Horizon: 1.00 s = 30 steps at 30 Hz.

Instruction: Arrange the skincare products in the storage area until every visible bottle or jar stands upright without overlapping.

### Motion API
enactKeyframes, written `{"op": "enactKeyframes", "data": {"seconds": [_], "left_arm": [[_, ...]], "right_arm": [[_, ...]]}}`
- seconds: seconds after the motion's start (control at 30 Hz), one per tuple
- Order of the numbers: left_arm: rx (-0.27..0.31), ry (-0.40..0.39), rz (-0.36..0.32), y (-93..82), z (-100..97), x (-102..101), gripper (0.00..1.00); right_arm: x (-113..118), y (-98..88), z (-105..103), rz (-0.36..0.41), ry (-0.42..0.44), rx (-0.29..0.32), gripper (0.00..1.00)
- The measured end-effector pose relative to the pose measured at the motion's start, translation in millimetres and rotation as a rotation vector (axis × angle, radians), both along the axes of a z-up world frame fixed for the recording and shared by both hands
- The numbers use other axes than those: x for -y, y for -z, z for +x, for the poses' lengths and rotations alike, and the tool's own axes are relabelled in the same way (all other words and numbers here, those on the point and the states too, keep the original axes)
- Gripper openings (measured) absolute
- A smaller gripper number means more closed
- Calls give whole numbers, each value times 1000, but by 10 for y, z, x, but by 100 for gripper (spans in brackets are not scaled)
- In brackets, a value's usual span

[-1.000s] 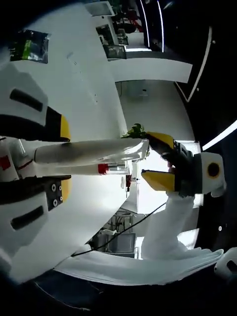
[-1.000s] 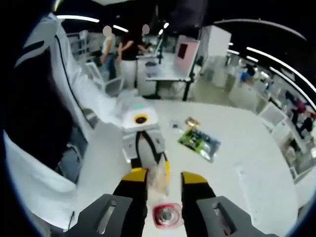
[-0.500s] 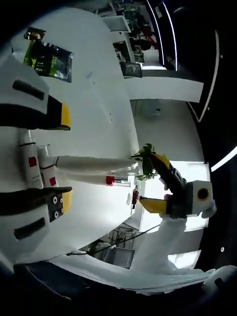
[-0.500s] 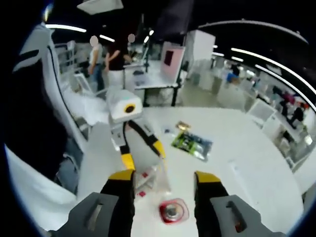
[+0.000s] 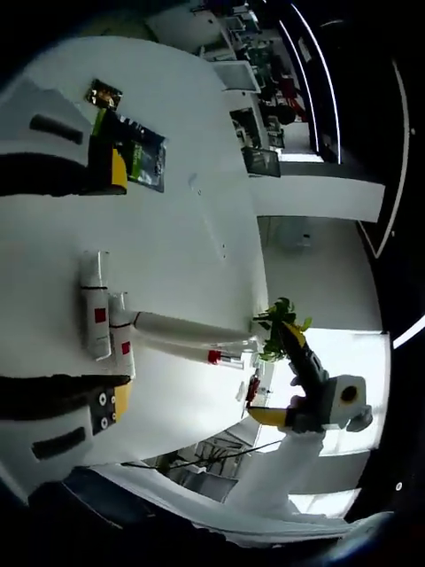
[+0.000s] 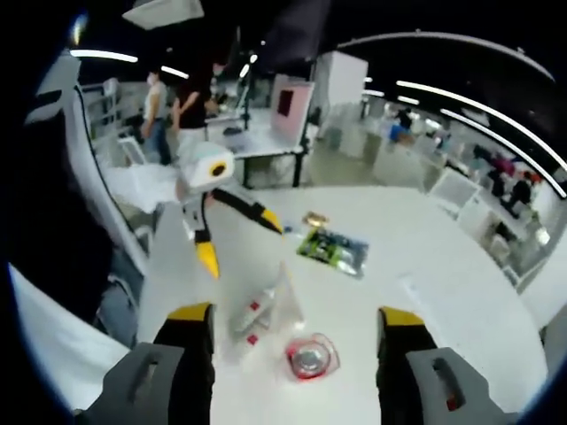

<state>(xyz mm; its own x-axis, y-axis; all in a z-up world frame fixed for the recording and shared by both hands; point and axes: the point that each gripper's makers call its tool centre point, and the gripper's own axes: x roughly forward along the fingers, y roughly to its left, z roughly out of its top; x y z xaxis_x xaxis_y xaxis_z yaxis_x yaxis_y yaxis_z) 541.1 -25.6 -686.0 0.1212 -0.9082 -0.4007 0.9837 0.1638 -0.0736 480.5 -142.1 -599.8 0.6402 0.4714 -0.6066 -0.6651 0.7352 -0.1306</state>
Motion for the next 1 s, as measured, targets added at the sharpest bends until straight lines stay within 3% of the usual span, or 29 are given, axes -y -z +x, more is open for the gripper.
{"op": "enactKeyframes", "data": {"seconds": [0.23,0.67,0.77,1.0], "left_arm": [[9,-60,23,6,34,-182,84],[-30,-138,7,0,19,-444,94],[-33,-139,7,-13,0,-484,95],[-46,-145,-3,-20,-59,-556,98]], "right_arm": [[25,24,-76,-6,31,10,79],[11,68,-263,-13,79,15,92],[13,103,-312,-19,97,6,97],[107,178,-453,3,171,-8,99]]}}
